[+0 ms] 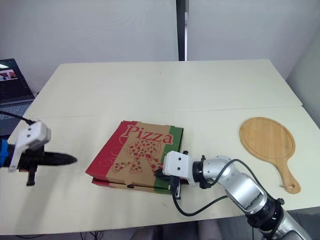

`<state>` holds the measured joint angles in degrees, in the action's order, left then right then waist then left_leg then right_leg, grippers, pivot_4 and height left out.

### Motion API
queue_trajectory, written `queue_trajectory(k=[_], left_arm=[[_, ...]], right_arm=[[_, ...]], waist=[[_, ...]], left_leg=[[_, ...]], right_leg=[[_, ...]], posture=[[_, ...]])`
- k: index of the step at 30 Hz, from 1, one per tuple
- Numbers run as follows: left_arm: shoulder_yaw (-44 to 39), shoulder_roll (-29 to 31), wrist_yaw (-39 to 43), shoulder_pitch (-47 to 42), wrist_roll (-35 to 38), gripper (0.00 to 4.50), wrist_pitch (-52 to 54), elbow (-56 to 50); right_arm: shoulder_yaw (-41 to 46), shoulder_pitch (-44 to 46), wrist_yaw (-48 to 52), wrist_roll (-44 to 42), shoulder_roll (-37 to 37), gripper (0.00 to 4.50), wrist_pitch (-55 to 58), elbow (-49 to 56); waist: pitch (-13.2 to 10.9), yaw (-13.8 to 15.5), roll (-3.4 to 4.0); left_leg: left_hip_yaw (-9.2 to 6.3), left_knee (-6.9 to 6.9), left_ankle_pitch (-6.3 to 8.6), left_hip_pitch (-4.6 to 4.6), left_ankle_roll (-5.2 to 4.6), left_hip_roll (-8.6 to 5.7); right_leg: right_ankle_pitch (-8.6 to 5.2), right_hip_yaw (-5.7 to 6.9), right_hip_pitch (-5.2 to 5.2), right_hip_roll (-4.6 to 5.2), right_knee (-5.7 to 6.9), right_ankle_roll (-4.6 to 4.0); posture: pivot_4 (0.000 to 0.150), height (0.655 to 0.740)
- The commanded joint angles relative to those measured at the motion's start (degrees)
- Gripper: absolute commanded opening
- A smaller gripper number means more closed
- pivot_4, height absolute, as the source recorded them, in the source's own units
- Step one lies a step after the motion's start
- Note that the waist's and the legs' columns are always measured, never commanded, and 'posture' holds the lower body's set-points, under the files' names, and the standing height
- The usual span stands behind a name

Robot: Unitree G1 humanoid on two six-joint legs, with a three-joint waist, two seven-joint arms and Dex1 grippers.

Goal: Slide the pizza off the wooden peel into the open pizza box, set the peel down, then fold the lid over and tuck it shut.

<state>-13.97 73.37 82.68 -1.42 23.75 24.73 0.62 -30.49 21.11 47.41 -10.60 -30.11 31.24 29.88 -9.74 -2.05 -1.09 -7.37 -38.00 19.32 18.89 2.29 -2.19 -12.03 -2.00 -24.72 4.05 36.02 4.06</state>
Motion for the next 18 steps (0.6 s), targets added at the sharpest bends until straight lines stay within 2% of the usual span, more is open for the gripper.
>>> queue_trajectory(k=[1, 9, 18], left_arm=[[-1.5, -2.1, -1.6, 0.2, 2.4, 0.00, 2.0, -6.2], [1.1, -5.3, -3.7, -0.5, 3.7, 0.00, 5.1, -11.0], [1.1, -8.5, -7.1, -3.4, 3.6, 0.00, 6.2, -10.3]], right_arm=[[0.2, 0.6, 0.6, 0.0, 0.7, 0.03, -0.5, 0.5], [0.2, 1.0, 0.7, 0.3, 1.2, 0.03, -0.1, 0.6], [0.3, 1.5, 0.9, 0.3, 1.7, 0.03, 0.4, 0.5]], waist=[[0.0, 0.3, 0.00], [0.0, 0.2, -0.01], [0.0, 0.4, -0.01]], left_leg=[[0.00, -0.01, 0.00, 0.00, 0.00, 0.00], [0.01, -0.03, 0.00, -0.02, 0.00, 0.01], [-0.02, -0.06, 0.00, -0.01, 0.00, -0.01]], right_leg=[[0.00, 0.00, 0.02, 0.00, 0.01, 0.00], [0.00, 0.00, 0.03, 0.00, 0.02, 0.00], [0.00, 0.01, 0.07, 0.01, 0.00, 0.00]], posture=[[0.150, 0.7400], [0.150, 0.7400], [0.150, 0.7400]])
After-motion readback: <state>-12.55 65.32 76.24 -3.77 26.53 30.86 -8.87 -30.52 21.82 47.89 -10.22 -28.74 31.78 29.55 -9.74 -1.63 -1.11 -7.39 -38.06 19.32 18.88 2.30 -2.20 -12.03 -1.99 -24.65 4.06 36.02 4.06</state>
